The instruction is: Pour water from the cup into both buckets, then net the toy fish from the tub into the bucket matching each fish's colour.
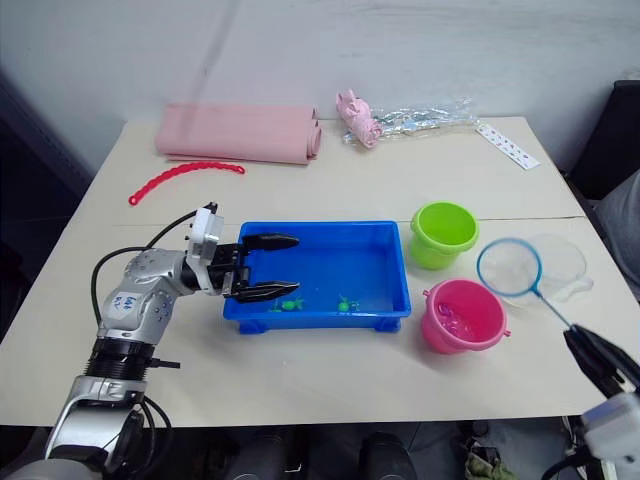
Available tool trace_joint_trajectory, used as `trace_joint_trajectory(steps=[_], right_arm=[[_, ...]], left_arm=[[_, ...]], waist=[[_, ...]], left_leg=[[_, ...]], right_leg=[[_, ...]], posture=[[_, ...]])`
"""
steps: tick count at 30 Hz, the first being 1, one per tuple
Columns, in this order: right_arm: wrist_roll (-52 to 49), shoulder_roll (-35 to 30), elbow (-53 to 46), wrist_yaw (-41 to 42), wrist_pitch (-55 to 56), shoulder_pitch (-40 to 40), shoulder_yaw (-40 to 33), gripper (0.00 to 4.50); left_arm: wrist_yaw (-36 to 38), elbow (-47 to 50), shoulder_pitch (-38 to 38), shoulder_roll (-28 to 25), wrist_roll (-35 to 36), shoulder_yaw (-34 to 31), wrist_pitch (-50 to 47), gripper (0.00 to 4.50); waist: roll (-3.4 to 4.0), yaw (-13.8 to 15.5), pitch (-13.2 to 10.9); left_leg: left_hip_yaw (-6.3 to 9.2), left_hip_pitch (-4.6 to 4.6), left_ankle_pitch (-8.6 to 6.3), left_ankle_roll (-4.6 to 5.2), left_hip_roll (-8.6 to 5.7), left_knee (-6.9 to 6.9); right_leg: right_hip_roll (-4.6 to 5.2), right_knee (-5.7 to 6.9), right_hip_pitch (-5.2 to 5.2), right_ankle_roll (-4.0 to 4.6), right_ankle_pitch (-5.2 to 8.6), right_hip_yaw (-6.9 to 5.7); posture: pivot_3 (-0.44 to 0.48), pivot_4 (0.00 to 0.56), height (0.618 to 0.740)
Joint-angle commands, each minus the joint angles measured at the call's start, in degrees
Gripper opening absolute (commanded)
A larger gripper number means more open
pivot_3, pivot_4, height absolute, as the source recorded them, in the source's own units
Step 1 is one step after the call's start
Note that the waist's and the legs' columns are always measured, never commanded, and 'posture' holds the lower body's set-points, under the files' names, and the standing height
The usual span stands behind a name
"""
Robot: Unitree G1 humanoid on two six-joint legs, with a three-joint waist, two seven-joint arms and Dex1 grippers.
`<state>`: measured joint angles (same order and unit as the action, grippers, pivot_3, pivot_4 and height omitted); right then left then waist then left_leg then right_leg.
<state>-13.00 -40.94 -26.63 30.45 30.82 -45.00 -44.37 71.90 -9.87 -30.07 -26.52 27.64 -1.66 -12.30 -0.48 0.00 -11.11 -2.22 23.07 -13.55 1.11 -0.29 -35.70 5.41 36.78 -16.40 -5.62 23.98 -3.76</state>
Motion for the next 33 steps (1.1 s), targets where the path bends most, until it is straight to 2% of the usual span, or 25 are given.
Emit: trace_joint_trajectory(steps=[1,4,6,8,11,17,22,28,33], right_arm=[[-12.1,-8.8,-4.9,6.0,-11.4,5.1,3.4,0.0],[-15.4,-17.4,-5.0,9.8,-22.3,12.7,8.2,0.0],[-14.0,-22.6,-3.1,12.4,-25.2,21.0,14.0,0.0],[-13.0,-26.2,-0.5,13.9,-30.2,33.2,23.2,0.0],[-8.5,-28.2,2.9,20.0,-34.3,47.0,35.9,0.0],[2.4,-25.4,12.3,28.6,-35.3,66.1,50.2,0.0],[8.6,-24.1,17.3,35.4,-35.6,75.4,56.3,0.0],[15.1,-21.6,21.3,40.7,-36.3,82.9,61.5,0.0],[17.0,-20.4,21.7,45.6,-36.6,85.2,63.8,0.0]], left_arm=[[-0.6,0.7,2.1,-2.4,1.1,-3.8,1.8,4.47],[-1.7,1.7,4.8,-4.2,1.6,-6.4,2.1,4.47],[-2.2,3.2,7.2,-5.9,1.7,-8.1,2.3,4.47],[-2.2,4.5,10.5,-8.1,1.6,-10.3,2.9,4.47],[-1.8,6.0,14.4,-10.7,1.6,-12.2,3.6,4.47],[-1.8,8.6,18.2,-12.7,1.4,-13.2,4.5,4.47],[-2.3,10.9,20.3,-13.3,1.2,-13.1,5.3,4.47],[-4.9,15.9,22.6,-13.1,1.8,-12.6,3.7,4.47],[-6.4,18.4,22.8,-13.0,2.2,-11.9,1.6,4.47]], waist=[[0.01,-0.4,0.0],[0.01,-0.2,0.0],[0.0,-0.1,0.0],[0.0,0.1,0.0],[0.0,0.1,-0.1],[-0.01,0.2,-0.1],[0.0,-0.3,-0.1],[0.02,-0.3,-0.1],[0.03,-0.1,-0.1]], left_leg=[[-0.05,-0.01,-0.02,0.0,0.0,0.01],[-0.02,0.04,-0.02,0.0,0.04,0.0],[-0.01,0.07,-0.02,0.01,0.03,-0.02],[0.06,0.16,-0.04,0.03,0.04,-0.06],[0.07,0.25,-0.1,0.08,0.02,-0.25],[0.13,0.37,-0.17,0.16,0.0,-0.34],[0.1,0.35,-0.2,0.12,0.02,-0.27],[0.08,0.35,-0.22,0.1,0.04,-0.26],[0.08,0.36,-0.23,0.11,0.03,-0.33]], right_leg=[[0.0,-0.01,0.0,0.0,0.0,0.04],[-0.02,0.0,-0.05,0.0,0.0,-0.06],[-0.01,0.0,-0.07,0.0,0.0,-0.1],[0.0,-0.05,-0.09,-0.01,0.0,-0.19],[0.06,-0.08,-0.09,-0.01,0.0,-0.23],[0.15,-0.23,-0.07,-0.02,-0.01,-0.31],[0.12,-0.22,-0.14,-0.02,-0.01,-0.3],[0.11,-0.23,-0.16,-0.02,-0.01,-0.28],[0.14,-0.19,-0.14,-0.02,-0.01,-0.28]], posture=[[0.0,0.15,0.74],[0.0,0.15,0.74],[0.0,0.15,0.74],[0.0,0.15,0.74],[0.0,0.15,0.74],[0.0,0.15,0.74],[0.0,0.15,0.74],[0.0,0.15,0.74],[0.0,0.15,0.74]])
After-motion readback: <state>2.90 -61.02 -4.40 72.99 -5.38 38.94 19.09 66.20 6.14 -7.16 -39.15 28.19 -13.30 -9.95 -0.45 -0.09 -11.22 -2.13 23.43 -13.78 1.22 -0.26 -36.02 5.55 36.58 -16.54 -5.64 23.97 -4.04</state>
